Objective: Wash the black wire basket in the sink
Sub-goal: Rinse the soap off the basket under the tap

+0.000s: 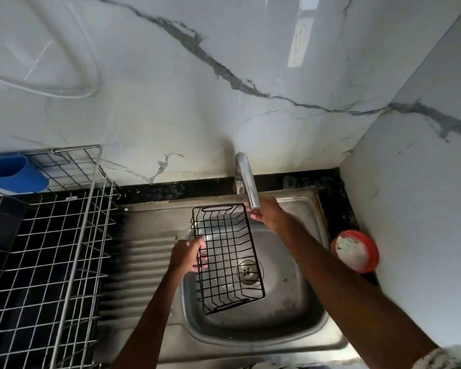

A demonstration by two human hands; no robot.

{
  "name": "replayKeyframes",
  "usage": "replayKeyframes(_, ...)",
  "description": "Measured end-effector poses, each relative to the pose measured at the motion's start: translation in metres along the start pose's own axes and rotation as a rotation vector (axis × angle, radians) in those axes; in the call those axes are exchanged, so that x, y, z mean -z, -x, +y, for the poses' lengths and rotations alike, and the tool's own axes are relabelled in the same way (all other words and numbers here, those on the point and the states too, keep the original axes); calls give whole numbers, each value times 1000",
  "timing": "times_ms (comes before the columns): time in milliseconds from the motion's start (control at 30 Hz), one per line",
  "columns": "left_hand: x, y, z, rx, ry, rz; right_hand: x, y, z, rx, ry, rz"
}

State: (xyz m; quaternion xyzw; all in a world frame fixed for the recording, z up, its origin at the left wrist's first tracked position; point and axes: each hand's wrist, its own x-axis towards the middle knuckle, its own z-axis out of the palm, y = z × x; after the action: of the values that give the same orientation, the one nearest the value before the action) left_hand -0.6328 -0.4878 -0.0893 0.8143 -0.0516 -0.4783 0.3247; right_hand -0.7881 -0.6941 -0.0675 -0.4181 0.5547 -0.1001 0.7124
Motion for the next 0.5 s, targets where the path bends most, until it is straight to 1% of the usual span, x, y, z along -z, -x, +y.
replayKeyframes(33,-1,7,0,-30,-25,10,3,11,7,33,41,3)
replayKeyframes(100,-3,23,0,-73,-93,31,6,38,21,91,120,-50)
replayKeyframes(133,-5,33,1,-93,-125,40,7,50,29,121,204,-46)
replayKeyframes(200,-8,52,2,-138,-176,77,6,72,44,205,455,17)
replayKeyframes(267,-12,65,0,-147,-189,116,2,96,59,295,621,35)
replayKeyframes(300,-12,70,-1,-154,-185,133,-2,108,65,341,657,24)
replayKeyframes(367,-11,81,-2,-154,-144,119,-10,129,75,408,647,-68)
replayKeyframes(433,-11,90,-4,-146,-116,98,-17,145,79,392,611,-180)
replayKeyframes(500,-13,97,-5,-151,-96,70,-23,161,77,370,569,-249)
